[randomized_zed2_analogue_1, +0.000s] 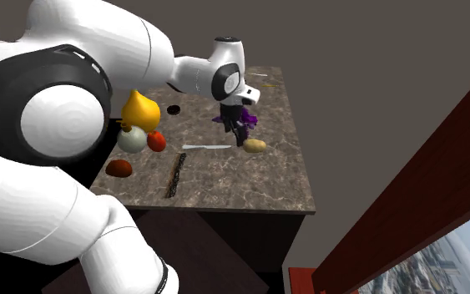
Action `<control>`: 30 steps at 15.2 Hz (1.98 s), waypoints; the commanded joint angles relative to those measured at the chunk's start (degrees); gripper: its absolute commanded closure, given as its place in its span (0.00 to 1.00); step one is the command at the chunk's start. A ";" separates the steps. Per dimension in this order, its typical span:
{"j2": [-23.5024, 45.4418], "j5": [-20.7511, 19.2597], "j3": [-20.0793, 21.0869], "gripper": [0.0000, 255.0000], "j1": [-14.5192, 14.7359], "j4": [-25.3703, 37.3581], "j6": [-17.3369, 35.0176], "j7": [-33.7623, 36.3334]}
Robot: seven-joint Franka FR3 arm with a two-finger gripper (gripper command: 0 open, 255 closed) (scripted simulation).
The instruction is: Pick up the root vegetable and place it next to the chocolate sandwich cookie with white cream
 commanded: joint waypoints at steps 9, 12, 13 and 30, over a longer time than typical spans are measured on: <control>24.72 -10.59 -0.22 0.00 1.61 14.95 8.14 19.29; 31.65 -12.81 -1.82 0.00 3.27 20.91 8.88 23.65; 33.94 -13.37 -2.39 0.00 3.83 23.05 9.01 24.92; 42.21 -15.76 -4.69 0.00 5.60 27.18 13.08 28.07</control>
